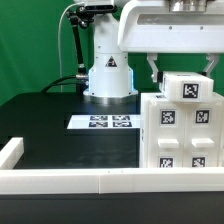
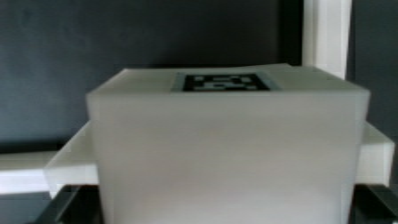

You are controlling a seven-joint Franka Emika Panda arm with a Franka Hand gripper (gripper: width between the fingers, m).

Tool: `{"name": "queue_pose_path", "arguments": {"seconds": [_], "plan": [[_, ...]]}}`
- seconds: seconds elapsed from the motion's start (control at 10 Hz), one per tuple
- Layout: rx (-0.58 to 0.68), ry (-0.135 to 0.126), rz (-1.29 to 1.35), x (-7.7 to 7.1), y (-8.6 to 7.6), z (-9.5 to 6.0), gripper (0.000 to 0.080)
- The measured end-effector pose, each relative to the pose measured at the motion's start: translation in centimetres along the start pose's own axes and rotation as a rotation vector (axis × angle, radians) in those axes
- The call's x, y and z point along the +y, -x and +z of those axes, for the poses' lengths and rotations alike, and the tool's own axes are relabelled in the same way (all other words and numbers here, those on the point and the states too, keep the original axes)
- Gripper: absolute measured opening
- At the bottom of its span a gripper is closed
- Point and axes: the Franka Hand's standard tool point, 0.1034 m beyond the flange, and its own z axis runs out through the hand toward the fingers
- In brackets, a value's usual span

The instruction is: Assemble cabinet

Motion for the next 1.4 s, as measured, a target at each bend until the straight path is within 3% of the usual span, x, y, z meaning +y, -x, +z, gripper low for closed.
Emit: {"name": "queue_pose_path", "arguments": {"seconds": [0.5,0.8,1.4], "plan": [[-0.002,-0.051,0.662,-2.0,1.0,0.0,0.0564],[-0.009,-0.075,0.844,-2.4,0.9,0.0,0.0564],[-0.044,-0.094,1.263,-2.8,0.9,-0.1,0.0564]]}}
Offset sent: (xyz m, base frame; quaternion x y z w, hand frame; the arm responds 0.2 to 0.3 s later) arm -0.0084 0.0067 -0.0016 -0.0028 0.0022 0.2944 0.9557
